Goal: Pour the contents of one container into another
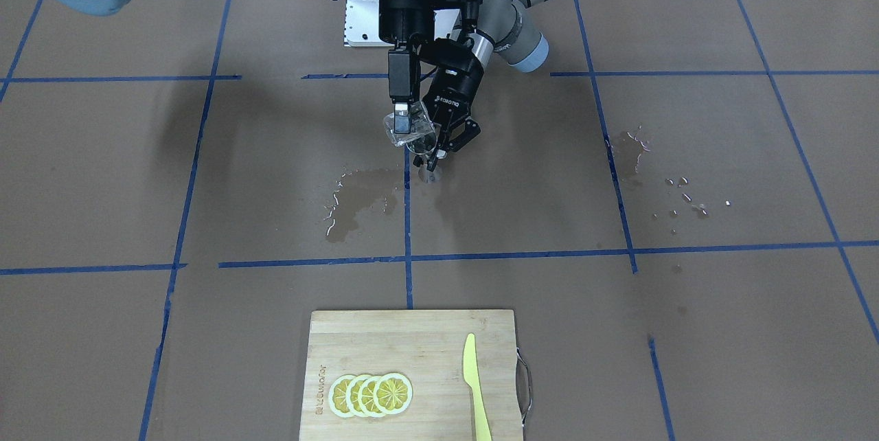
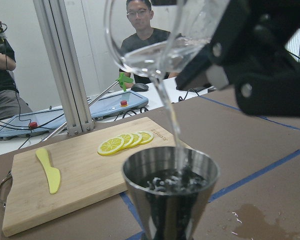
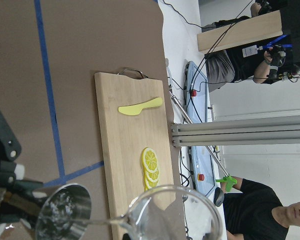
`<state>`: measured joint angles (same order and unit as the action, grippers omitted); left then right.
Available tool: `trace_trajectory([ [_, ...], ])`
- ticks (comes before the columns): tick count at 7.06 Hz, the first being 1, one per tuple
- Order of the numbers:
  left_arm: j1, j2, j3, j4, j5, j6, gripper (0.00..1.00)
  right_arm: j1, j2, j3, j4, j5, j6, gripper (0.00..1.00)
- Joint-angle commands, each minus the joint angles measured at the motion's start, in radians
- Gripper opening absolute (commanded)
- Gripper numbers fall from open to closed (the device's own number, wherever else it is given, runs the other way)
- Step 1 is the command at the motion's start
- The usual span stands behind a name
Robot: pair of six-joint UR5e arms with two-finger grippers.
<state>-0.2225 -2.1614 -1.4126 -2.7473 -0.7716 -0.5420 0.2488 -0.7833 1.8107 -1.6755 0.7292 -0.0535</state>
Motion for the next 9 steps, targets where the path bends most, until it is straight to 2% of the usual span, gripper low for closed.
trace_trajectory([
  [1, 0.0, 0.0, -0.008, -0.002, 0.0, 0.034, 0.0, 0.003, -0.013, 0.019, 0.029, 0.004, 0.136, 0.0],
  [3, 0.0, 0.005, -0.011, -0.002, 0.0, 0.034, 0.0, 0.035, -0.045, 0.038, 0.1, 0.016, 0.184, 0.0],
  [5, 0.0, 0.02, -0.041, -0.003, 0.0, 0.034, 0.0, 0.073, -0.109, 0.102, 0.111, 0.097, 0.417, 0.0],
  [7, 0.0, 0.067, -0.084, -0.008, 0.005, 0.033, 0.0, 0.079, -0.224, 0.192, 0.115, 0.11, 0.719, 0.0],
  [9, -0.008, 0.139, -0.181, -0.021, 0.006, 0.021, 0.0, 0.083, -0.33, 0.264, 0.117, 0.113, 0.825, 0.0],
])
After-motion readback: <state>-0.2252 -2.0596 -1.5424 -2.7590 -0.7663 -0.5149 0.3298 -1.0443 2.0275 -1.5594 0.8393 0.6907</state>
